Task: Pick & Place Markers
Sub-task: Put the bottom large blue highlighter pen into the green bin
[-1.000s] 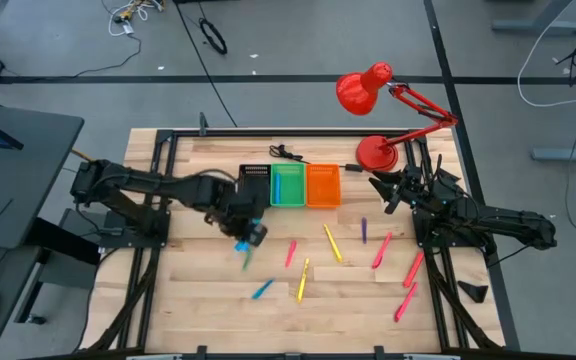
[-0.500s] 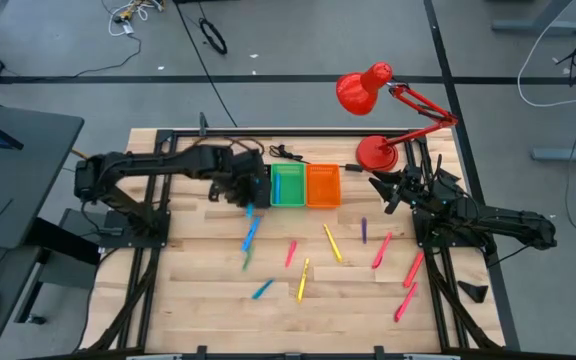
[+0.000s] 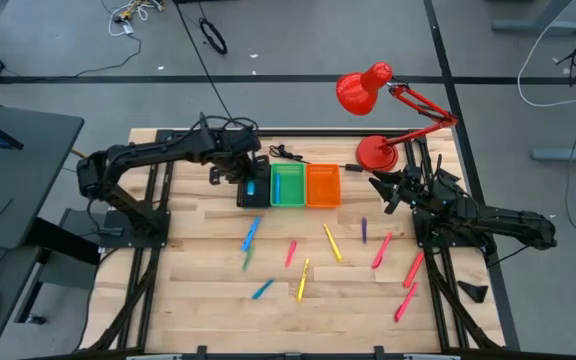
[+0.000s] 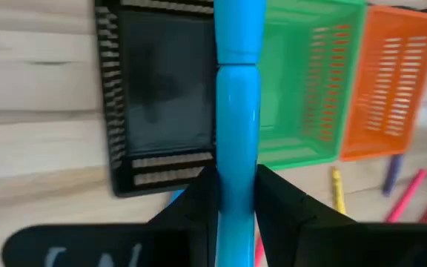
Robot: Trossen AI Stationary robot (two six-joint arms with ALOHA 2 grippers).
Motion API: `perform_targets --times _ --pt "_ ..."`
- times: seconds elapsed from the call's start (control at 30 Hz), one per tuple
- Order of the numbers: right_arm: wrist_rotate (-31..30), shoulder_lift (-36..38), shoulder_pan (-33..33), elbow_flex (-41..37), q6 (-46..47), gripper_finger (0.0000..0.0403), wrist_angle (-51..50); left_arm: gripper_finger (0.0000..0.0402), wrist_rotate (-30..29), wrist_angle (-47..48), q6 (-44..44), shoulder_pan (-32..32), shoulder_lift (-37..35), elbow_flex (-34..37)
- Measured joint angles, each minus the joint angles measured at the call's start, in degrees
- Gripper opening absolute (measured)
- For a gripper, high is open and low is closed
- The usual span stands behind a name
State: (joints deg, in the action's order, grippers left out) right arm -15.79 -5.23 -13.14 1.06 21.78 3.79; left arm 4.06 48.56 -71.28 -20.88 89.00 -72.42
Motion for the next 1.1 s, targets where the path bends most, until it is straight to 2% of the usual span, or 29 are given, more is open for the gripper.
perform_targets --times 0.13,0.4,0.67,0.83,1.1 --pt "0.00 -0.02 -0.01 0.01 0.00 0.0170 -0.01 0.0069 0.24 -1.03 -0.30 0.07 3.54 -2.67" --pt "0.00 -0.01 -0.01 0.01 0.00 0.0170 0.00 0.0069 -1.43 3.86 2.50 -0.37 13.10 -16.08" --pt "0.00 -0.01 0.00 0.00 0.00 0.0170 0.00 0.0069 -0.64 5.34 3.41 -0.55 20.87 -26.07" --pt "0.00 0.00 0.00 0.01 0.00 0.0170 -0.01 0.0069 -0.44 6.36 2.77 -0.25 21.63 -26.95" --pt "-0.03 0.00 -0.01 0.00 0.00 0.0170 -0.02 0.0069 -3.23 8.84 1.42 1.29 23.74 -26.51"
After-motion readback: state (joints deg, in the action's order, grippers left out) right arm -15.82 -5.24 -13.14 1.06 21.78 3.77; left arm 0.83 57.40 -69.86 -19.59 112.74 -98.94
